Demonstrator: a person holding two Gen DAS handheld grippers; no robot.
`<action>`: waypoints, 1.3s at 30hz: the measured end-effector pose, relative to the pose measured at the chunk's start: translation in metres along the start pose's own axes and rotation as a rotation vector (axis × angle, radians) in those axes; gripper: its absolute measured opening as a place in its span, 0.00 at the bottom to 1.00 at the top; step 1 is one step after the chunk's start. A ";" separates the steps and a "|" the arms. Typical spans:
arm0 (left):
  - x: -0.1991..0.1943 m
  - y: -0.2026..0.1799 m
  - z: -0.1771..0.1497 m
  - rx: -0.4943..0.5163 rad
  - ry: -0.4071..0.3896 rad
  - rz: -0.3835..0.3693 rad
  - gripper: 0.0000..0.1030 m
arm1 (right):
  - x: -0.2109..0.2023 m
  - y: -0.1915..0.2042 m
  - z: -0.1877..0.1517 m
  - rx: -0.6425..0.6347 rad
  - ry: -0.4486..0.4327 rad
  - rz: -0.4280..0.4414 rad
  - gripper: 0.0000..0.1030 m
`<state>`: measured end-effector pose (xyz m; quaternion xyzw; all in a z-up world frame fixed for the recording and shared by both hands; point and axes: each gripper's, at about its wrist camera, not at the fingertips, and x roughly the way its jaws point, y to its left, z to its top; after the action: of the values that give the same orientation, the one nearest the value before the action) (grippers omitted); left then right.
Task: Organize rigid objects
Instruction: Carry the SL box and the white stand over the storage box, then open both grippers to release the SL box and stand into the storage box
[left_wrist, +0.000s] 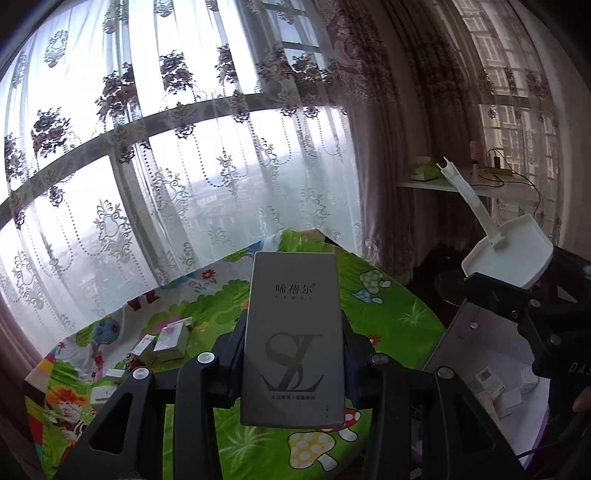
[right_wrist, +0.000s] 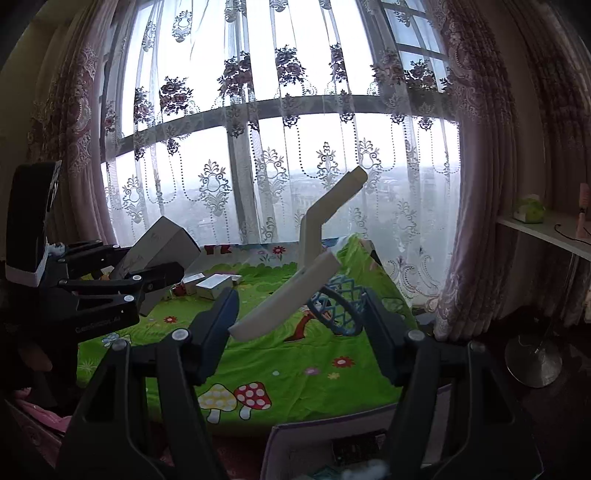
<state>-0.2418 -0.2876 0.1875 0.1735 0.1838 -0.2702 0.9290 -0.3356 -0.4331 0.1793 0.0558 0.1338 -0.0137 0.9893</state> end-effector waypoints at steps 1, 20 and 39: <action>0.004 -0.006 0.001 0.007 0.013 -0.034 0.41 | -0.004 -0.005 -0.002 0.001 0.010 -0.018 0.69; 0.040 -0.112 -0.009 0.201 0.189 -0.357 0.41 | -0.036 -0.071 -0.041 0.002 0.331 -0.316 0.69; 0.130 0.007 -0.085 -0.295 0.482 -0.494 0.66 | 0.035 -0.073 -0.094 -0.049 0.741 -0.342 0.74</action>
<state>-0.1569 -0.3036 0.0585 0.0470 0.4705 -0.4080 0.7810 -0.3296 -0.4952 0.0719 0.0103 0.4888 -0.1535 0.8587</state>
